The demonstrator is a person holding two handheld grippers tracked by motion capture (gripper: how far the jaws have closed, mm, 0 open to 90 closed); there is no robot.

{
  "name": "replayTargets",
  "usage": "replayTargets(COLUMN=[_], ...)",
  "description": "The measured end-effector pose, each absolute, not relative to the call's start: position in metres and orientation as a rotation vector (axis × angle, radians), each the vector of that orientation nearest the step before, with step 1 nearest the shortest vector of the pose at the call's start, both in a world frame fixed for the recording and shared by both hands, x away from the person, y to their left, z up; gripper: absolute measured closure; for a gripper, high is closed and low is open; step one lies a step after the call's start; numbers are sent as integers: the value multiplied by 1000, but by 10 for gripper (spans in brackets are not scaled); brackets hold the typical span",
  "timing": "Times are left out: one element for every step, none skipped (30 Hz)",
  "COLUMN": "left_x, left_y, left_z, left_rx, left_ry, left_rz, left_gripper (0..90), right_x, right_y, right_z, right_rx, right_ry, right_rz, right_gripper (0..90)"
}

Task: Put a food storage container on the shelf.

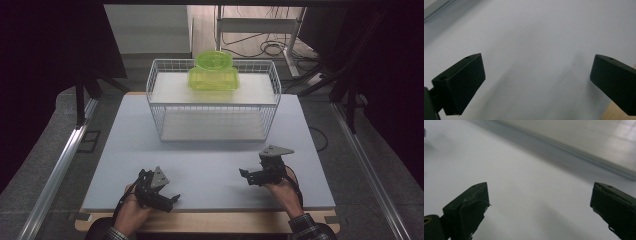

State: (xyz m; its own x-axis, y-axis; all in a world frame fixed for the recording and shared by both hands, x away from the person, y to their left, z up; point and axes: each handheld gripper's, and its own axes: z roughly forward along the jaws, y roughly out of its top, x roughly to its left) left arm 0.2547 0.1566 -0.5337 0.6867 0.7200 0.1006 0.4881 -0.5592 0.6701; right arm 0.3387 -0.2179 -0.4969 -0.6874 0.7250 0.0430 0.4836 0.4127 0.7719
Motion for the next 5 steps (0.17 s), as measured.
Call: replayTargets(left_x=[255,255,255,255,255], left_y=[157,157,157,157,157], left_z=[-534,-534,-533,-533,-533], left_rx=[2276,2271,2269,2271,2270], left_ry=[923,926,926,924,924], left_rz=[490,489,489,490,492], left_gripper=[0,0,0,0,0], right_x=[339,339,340,340,341], right_y=[-218,-218,-219,-219,-219], right_z=[-497,-500,-502,-504,-506], right_rx=[1049,1062,1069,1077,1085], right_ry=[2374,2378,2383,2386,2388], right_rz=[1149,1130,1112,1100,1086], right_gripper=[22,22,22,22,21])
